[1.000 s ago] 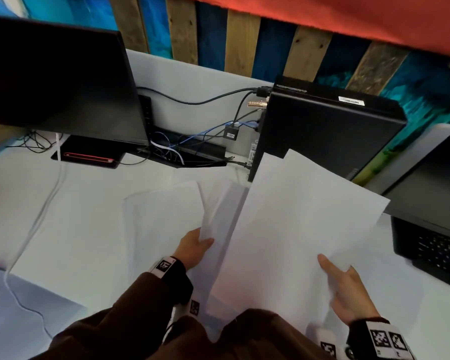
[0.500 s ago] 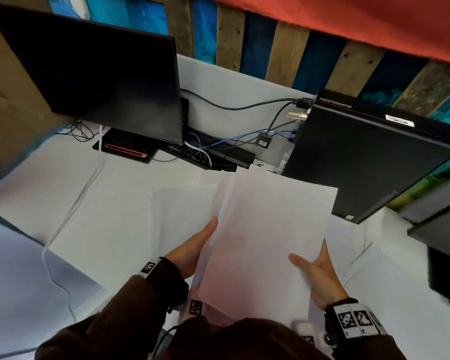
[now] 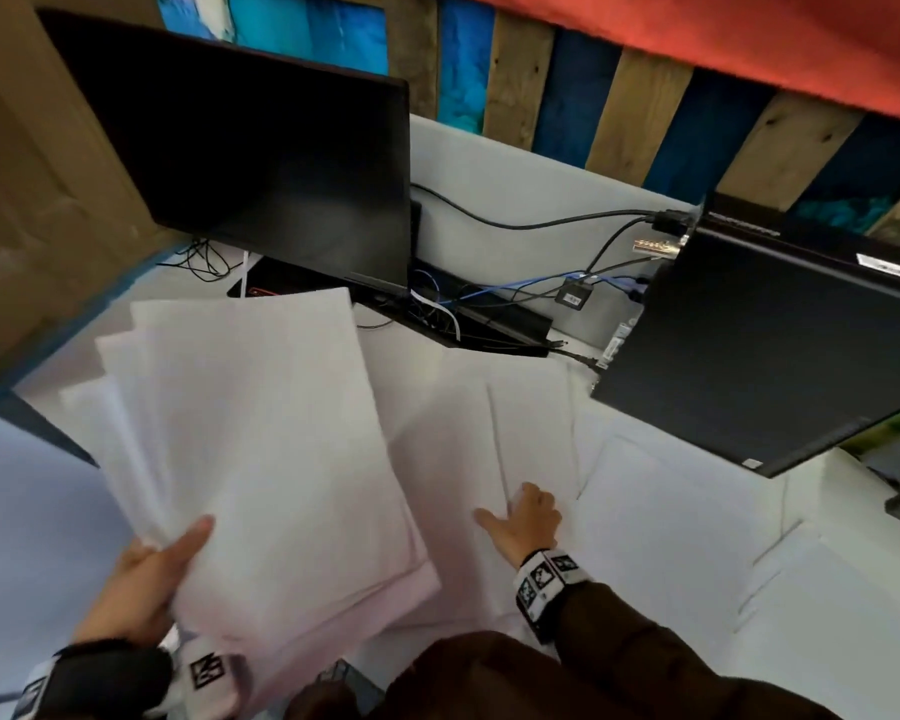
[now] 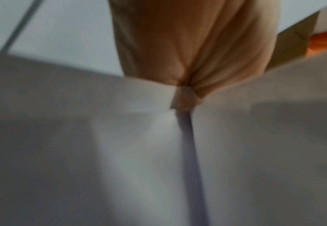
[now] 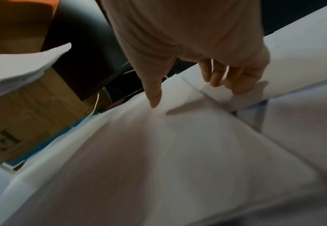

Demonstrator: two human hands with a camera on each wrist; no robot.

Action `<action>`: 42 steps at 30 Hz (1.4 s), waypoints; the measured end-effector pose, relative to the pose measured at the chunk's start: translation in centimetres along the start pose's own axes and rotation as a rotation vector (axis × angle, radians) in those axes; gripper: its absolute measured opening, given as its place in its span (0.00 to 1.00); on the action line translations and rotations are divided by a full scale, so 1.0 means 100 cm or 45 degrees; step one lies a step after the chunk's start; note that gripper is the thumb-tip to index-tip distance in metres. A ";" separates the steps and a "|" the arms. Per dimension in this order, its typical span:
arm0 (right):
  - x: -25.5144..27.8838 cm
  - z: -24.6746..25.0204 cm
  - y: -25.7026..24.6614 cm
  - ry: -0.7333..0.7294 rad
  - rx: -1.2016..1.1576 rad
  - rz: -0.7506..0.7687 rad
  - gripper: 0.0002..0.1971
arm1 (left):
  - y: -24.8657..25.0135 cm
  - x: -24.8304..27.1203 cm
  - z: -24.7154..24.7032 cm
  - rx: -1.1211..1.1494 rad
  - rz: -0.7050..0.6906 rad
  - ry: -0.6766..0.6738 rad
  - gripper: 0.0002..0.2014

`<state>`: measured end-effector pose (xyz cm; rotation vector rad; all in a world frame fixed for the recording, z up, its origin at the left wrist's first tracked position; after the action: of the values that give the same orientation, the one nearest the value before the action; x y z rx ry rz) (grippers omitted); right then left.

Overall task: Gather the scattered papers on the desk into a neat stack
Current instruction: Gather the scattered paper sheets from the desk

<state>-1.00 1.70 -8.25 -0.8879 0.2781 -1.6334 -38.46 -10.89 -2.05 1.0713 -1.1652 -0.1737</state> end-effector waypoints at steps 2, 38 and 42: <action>-0.001 -0.007 -0.011 0.013 0.126 -0.004 0.45 | -0.001 0.003 0.018 0.065 0.047 0.036 0.15; 0.126 0.129 0.124 0.509 -1.310 -0.120 0.35 | -0.045 0.078 -0.316 -0.999 -0.361 -0.961 0.16; 0.160 0.145 0.141 0.751 -1.268 -0.139 0.22 | -0.046 0.033 -0.320 -1.002 -0.163 -0.721 0.31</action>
<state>18.94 -12.84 -0.79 -1.1109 1.5690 -1.8213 -9.36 3.60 -3.03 0.3882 -1.3455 -0.9995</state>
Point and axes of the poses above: each hand's wrist, its own x-axis away from the middle knuckle, its own z-axis out of the back of the hand, y = z × x, the point moved 5 cm from there along -x, towards the middle knuckle, and after that the axes turned 12 degrees about z, right-handed, at the moved point
